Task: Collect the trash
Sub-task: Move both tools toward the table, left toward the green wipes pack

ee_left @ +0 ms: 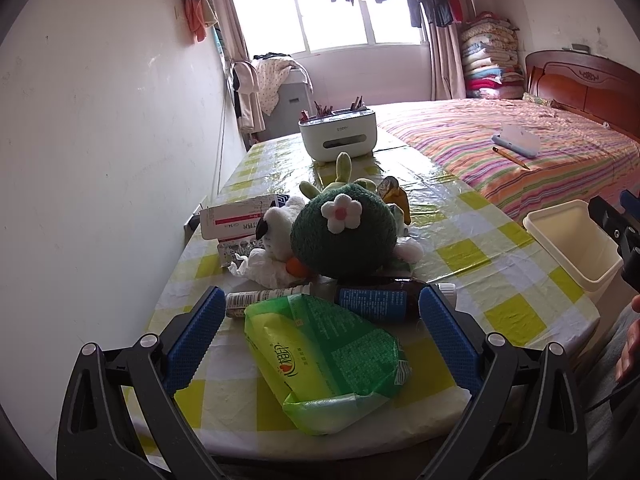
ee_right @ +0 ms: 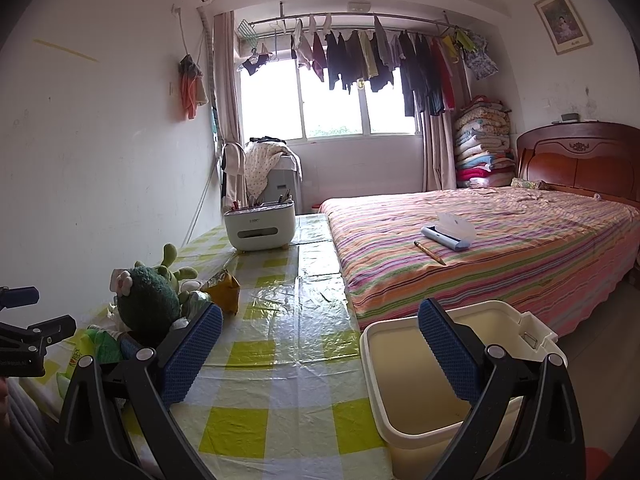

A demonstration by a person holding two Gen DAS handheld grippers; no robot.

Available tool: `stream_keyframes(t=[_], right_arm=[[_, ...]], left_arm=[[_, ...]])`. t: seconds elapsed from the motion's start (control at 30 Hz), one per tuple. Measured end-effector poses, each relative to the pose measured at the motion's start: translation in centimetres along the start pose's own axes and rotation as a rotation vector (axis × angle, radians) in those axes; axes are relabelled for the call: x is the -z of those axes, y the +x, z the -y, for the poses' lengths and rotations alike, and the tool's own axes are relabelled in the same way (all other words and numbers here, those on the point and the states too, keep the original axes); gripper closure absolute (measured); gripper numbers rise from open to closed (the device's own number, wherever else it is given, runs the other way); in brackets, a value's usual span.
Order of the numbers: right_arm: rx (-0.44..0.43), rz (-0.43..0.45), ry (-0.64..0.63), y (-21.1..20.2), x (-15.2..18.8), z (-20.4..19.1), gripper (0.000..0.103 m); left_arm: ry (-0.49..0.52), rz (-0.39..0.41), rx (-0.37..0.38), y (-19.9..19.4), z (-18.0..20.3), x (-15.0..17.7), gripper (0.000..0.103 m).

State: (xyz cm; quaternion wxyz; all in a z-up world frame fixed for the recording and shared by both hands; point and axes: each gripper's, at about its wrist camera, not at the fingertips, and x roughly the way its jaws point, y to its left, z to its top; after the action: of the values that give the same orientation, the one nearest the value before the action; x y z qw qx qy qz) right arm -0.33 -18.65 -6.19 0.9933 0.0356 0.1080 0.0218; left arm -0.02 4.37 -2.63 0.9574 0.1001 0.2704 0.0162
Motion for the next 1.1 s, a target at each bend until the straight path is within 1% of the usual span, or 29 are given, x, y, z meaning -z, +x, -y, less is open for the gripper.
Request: stream_keyframes(t=[0.17, 0.73, 0.97, 1.1], right_arm=[[-0.001, 0.0, 0.002, 0.0, 0.0, -0.1, 0.007], [-0.011, -0.021, -0.014, 0.0, -0.1, -0.4, 0.007], [-0.017, -0.031, -0.025, 0.4, -0.2, -1.1, 0.007], [-0.018, -0.034, -0.035, 0.4, -0.2, -1.3, 0.007]], left_arm=[[-0.022, -0.012, -0.002, 0.1, -0.4, 0.1, 0.007], [-0.107, -0.097, -0.002, 1.5, -3.2, 1.2, 0.007], [-0.173, -0.16, 0.027, 2.3, -4.8, 2.0, 0.007], [-0.183, -0.184, 0.043, 2.7, -5.0, 2.4, 0.007]])
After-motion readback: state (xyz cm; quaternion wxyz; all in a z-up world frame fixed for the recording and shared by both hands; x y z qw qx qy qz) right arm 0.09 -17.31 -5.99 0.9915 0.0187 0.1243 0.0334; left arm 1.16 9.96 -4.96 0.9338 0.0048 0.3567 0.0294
